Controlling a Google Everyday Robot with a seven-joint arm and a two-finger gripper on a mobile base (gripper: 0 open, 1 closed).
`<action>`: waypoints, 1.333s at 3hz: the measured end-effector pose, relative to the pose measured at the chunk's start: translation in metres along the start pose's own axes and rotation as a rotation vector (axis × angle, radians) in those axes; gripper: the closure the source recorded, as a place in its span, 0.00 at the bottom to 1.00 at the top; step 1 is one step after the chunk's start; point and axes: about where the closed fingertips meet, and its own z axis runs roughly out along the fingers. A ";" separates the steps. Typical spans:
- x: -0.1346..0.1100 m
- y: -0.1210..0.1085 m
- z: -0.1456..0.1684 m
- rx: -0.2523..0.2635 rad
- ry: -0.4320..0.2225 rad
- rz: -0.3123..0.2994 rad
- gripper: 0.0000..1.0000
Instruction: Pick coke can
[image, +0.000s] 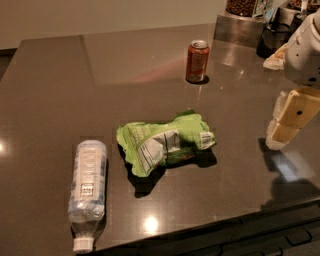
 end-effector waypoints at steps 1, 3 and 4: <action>0.000 0.000 0.000 0.000 0.000 0.000 0.00; -0.026 -0.047 0.028 -0.015 -0.116 0.080 0.00; -0.047 -0.079 0.047 -0.006 -0.203 0.144 0.00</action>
Offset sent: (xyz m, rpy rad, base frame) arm 0.0501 0.0086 -0.0118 0.1302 0.0106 -0.0457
